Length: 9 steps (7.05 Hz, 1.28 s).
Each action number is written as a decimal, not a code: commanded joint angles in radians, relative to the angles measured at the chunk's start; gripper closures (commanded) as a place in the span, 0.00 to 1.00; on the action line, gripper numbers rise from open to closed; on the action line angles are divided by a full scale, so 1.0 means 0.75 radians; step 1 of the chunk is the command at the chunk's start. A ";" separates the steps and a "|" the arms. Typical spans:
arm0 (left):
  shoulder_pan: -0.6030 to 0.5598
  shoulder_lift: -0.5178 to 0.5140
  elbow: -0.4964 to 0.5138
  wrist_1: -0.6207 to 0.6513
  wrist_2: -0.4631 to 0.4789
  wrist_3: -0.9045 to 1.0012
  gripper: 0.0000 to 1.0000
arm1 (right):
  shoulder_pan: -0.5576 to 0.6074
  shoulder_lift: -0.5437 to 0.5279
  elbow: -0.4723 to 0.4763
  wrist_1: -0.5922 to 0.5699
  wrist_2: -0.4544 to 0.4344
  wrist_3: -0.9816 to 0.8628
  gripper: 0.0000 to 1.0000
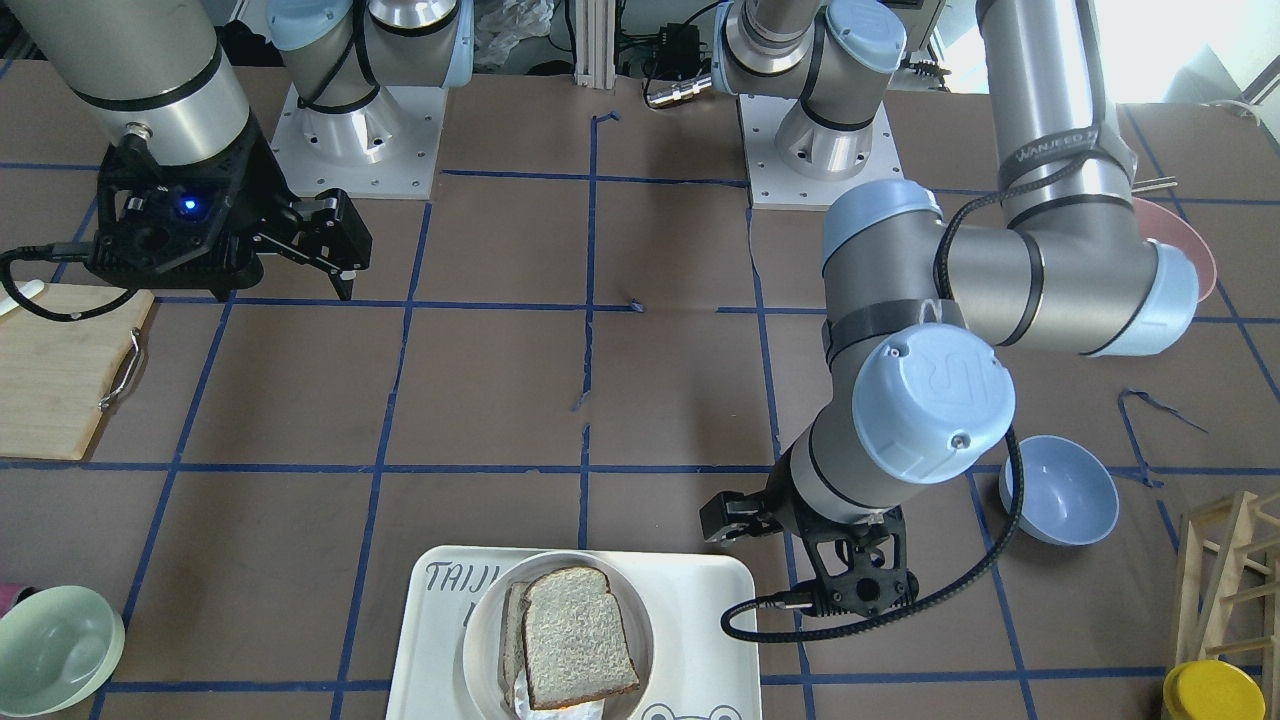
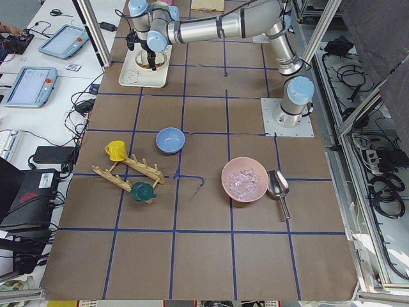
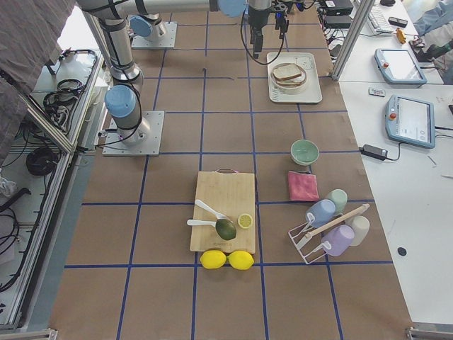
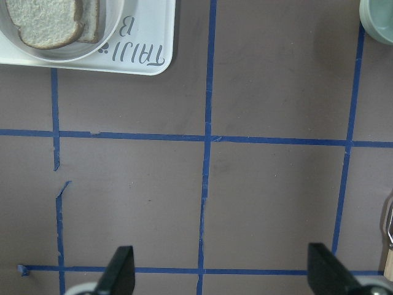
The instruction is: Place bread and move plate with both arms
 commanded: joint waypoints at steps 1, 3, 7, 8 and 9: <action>0.003 0.208 -0.176 -0.027 0.011 0.001 0.00 | 0.000 0.000 0.000 0.000 0.002 -0.002 0.00; 0.003 0.377 -0.354 0.010 0.022 -0.003 0.00 | 0.000 0.000 0.000 0.000 0.000 -0.002 0.00; 0.047 0.613 -0.602 0.080 0.026 0.003 0.00 | -0.002 0.000 0.000 0.000 0.002 -0.002 0.00; 0.056 0.650 -0.610 0.063 0.038 0.012 0.00 | -0.002 0.000 -0.002 0.000 0.000 -0.002 0.00; 0.078 0.654 -0.610 0.053 0.040 0.085 0.00 | -0.002 0.000 -0.002 0.000 0.000 -0.002 0.00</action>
